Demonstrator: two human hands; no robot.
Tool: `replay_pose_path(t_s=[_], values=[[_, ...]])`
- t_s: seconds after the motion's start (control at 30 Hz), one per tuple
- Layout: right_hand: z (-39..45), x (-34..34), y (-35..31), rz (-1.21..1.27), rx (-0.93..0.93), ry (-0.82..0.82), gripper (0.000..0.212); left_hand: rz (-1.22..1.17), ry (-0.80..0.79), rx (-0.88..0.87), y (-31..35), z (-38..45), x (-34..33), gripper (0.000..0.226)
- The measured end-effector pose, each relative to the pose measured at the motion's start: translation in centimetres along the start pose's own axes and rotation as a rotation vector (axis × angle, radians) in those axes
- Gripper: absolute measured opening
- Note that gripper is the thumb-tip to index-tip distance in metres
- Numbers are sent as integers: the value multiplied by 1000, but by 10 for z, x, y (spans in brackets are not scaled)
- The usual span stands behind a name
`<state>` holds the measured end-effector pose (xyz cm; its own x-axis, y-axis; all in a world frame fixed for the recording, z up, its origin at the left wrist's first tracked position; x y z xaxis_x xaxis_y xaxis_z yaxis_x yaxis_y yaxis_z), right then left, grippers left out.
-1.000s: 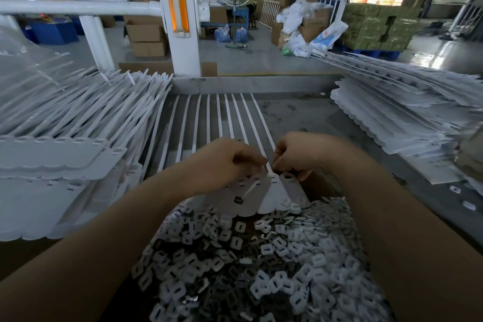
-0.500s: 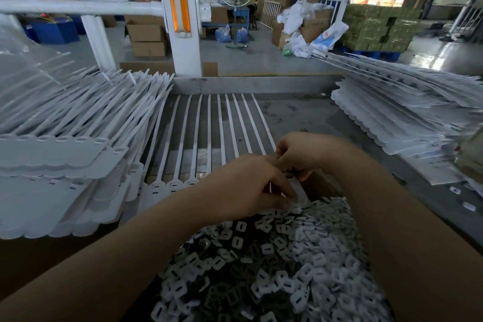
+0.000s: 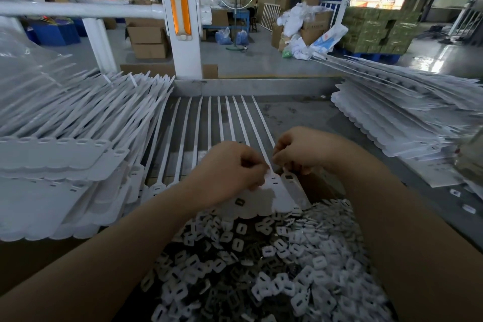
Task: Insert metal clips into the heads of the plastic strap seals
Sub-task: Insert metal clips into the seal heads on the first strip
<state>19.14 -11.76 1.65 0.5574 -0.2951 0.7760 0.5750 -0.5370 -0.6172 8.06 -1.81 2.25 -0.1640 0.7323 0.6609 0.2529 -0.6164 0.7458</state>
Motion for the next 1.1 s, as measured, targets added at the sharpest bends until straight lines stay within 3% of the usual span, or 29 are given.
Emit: replay_pose_path(t_s=[0.13, 0.33, 0.6, 0.7, 0.93, 1.1], values=[[-2, 1, -12, 234, 118, 9, 5, -433, -33, 283, -21, 5, 11, 9], [-6, -2, -24, 348, 201, -69, 8, -618, -92, 367, -24, 3, 14, 14], [-7, -3, -27, 331, 212, -32, 10, -549, -95, 347, -26, 4, 13, 11], [-6, -5, -26, 329, 186, -36, 8, -425, -55, 303, -24, 5, 13, 8], [-1, 4, 12, -15, -189, 117, 16, -268, 32, 209, -17, 7, 14, 11], [2, 2, 15, 7, -210, 96, 20, -176, 56, 132, -9, 9, 8, 11]])
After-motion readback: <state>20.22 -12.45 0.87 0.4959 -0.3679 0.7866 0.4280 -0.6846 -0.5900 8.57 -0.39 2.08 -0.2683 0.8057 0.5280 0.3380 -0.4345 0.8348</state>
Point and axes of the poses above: each hand's wrist, its own z-axis towards the middle knuckle, its own x-axis out of the back of the hand, y = z × x, the point moved 7 cm from there along z, towards the middle knuckle, and after that the axes turned 15 degrees about x, right-handed, at the moved point
